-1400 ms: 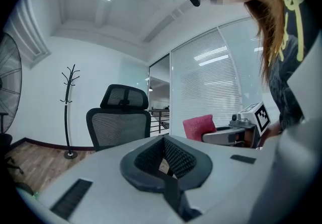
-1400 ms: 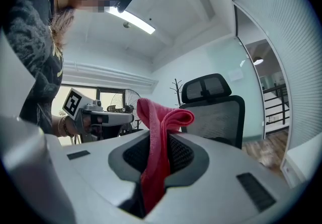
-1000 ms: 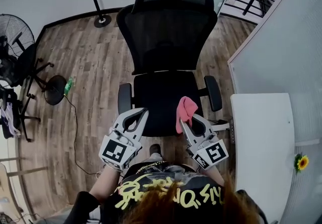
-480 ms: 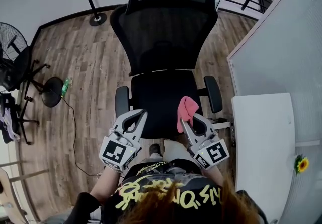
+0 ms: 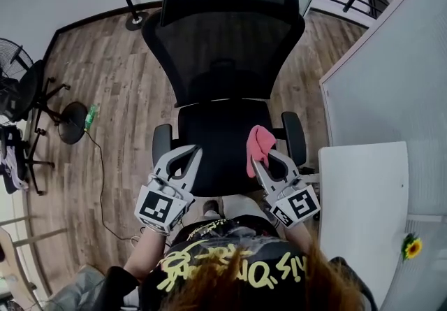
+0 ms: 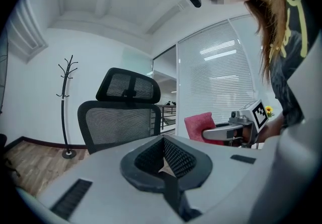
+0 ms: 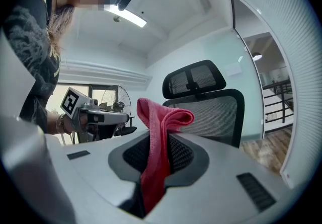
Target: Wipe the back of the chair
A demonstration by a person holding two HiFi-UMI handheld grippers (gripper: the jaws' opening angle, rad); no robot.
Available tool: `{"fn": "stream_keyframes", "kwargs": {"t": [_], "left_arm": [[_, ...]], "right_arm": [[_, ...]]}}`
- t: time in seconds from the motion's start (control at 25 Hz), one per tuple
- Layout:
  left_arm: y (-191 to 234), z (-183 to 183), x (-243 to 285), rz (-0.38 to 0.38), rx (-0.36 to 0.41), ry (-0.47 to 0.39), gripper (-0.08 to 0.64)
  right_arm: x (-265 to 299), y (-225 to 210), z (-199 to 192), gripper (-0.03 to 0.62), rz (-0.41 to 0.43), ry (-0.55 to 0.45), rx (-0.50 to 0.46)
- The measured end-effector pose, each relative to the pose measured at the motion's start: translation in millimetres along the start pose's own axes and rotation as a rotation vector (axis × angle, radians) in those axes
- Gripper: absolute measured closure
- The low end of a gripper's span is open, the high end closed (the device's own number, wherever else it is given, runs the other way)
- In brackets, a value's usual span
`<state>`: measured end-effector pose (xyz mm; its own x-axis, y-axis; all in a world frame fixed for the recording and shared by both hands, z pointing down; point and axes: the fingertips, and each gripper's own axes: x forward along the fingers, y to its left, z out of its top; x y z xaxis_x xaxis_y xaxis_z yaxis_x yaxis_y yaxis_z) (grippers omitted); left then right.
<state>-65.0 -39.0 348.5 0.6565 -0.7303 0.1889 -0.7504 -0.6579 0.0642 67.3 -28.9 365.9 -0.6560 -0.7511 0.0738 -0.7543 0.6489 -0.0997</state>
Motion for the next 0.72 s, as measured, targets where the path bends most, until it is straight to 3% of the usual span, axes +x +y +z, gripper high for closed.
{"fn": "stream_keyframes", "kwargs": {"t": [0.24, 0.44, 0.72], "left_arm": [[11.7, -0.2, 31.0, 0.054, -0.008, -0.004, 0.571], [22.6, -12.3, 40.9, 0.120, -0.023, 0.037, 0.571], [43.0, -15.6, 60.8, 0.226, -0.038, 0.017, 0.571]], "right_arm": [[17.5, -65.3, -3.1, 0.531, -0.037, 0.005, -0.039], [28.3, -131.4, -13.4, 0.531, -0.119, 0.019, -0.063], [62.2, -220.6, -42.5, 0.531, -0.221, 0.076, -0.068]]}}
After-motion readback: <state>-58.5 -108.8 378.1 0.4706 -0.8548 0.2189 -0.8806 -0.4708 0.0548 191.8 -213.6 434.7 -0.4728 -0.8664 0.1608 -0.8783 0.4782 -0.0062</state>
